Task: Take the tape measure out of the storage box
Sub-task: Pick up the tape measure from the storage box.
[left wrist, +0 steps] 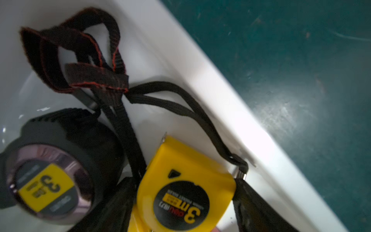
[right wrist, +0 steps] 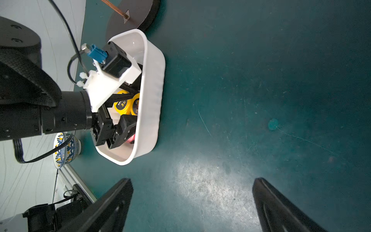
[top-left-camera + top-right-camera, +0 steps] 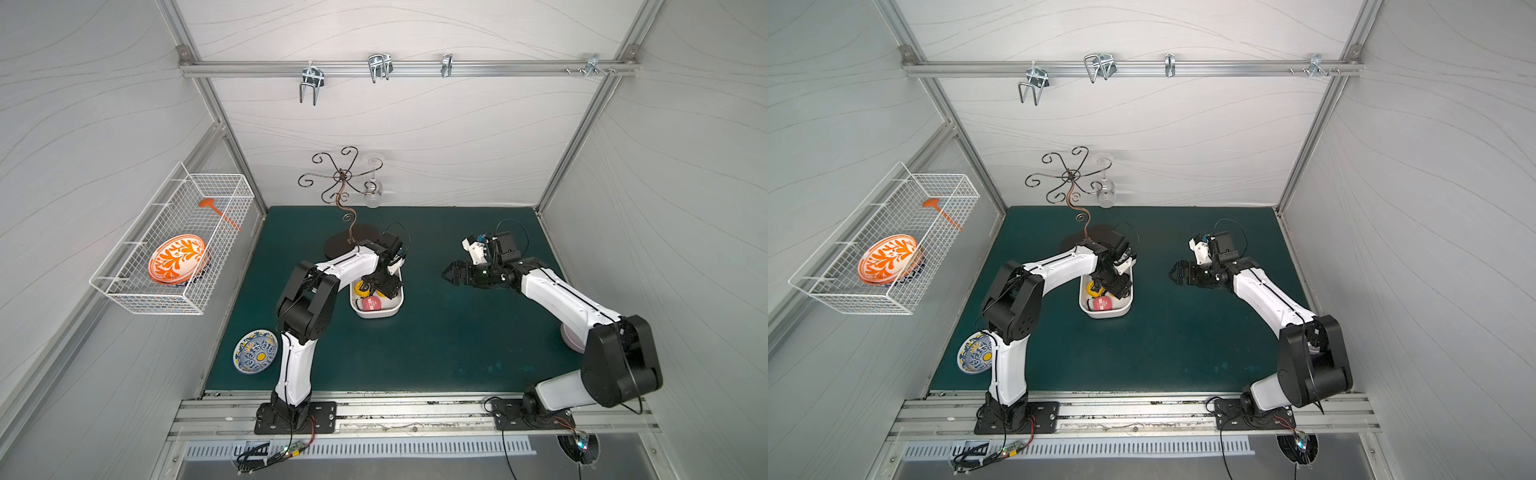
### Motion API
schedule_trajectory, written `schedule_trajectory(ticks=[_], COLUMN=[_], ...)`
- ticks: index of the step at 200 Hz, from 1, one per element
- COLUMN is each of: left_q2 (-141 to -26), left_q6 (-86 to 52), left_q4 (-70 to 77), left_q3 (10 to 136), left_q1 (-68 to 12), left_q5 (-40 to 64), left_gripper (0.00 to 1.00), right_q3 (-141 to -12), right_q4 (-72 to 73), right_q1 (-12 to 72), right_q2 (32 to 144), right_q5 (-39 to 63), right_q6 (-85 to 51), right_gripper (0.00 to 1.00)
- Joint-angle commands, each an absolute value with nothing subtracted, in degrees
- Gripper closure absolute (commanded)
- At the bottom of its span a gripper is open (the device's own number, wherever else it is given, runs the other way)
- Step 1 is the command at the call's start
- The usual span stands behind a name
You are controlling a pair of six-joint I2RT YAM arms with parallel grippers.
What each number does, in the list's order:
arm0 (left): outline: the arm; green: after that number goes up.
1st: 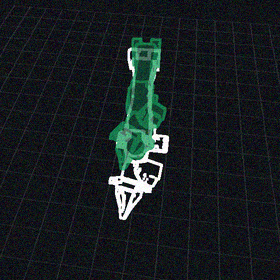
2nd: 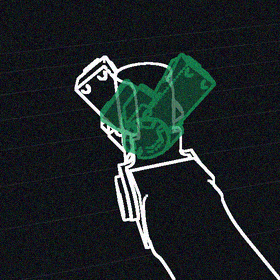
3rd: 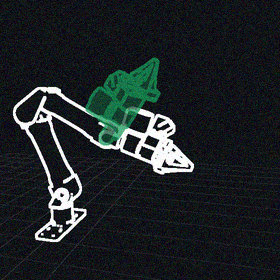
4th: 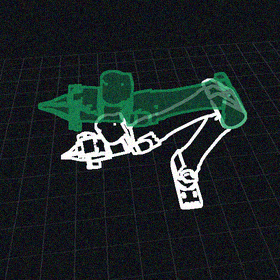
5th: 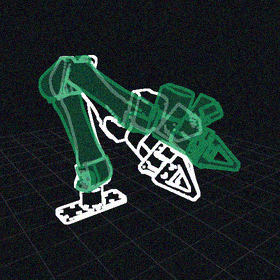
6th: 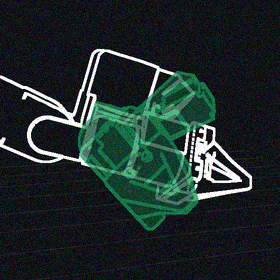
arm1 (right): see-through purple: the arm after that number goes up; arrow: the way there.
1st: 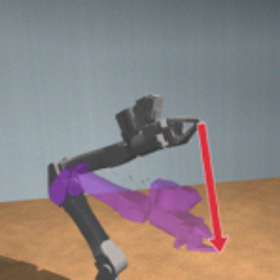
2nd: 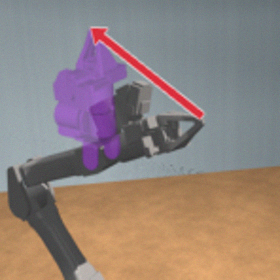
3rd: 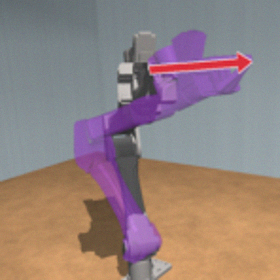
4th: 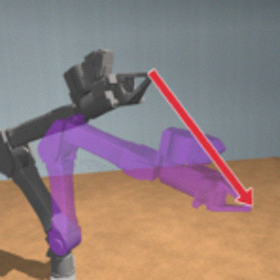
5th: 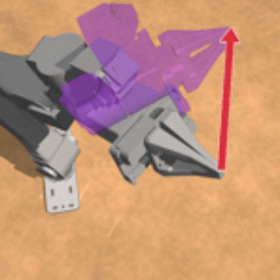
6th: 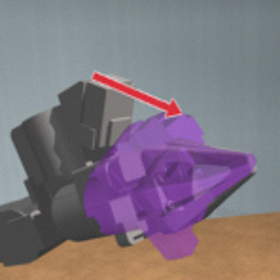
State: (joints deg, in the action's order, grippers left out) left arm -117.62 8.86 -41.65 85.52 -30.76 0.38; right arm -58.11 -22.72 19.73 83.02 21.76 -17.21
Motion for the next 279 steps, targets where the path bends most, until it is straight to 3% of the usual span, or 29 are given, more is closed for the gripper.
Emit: schedule_trajectory(ticks=[1, 34, 66, 146, 192, 279], left_q2=[-119.5, -118.7, -117.2, -105.4, -97.0, -81.7], left_q6=[8.5, 8.3, 7.8, -1.3, -9.9, -44.6], left_q4=[-41.2, -40.4, -40.2, -40.6, -39.3, -22.1], left_q3=[86.8, 86.4, 85.9, 84.3, 82.0, 70.7], left_q1=[-31.1, -31.1, -31.1, -28.8, -26.2, -25.1], left_q5=[0.1, -0.2, -0.6, -0.8, 0.7, 6.5], left_gripper=[0.28, 0.40, 0.60, 0.85, 0.92, 1.00], right_q3=[-57.7, -57.6, -57.3, -56.1, -53.4, -43.5], right_q4=[-22.3, -22.3, -21.8, -18.5, -11.9, 8.8], right_q1=[19.4, 19.3, 19.5, 24.7, 30.0, 39.9], right_q2=[81.3, 81.0, 81.0, 80.3, 77.6, 66.1], right_q5=[22.4, 22.4, 23.3, 21.1, 19.2, 17.2], right_q6=[-17.9, -17.8, -18.1, -17.7, -18.4, -21.7], right_gripper=[0.01, 0.01, 0.01, 0.01, 0.01, 0.01])
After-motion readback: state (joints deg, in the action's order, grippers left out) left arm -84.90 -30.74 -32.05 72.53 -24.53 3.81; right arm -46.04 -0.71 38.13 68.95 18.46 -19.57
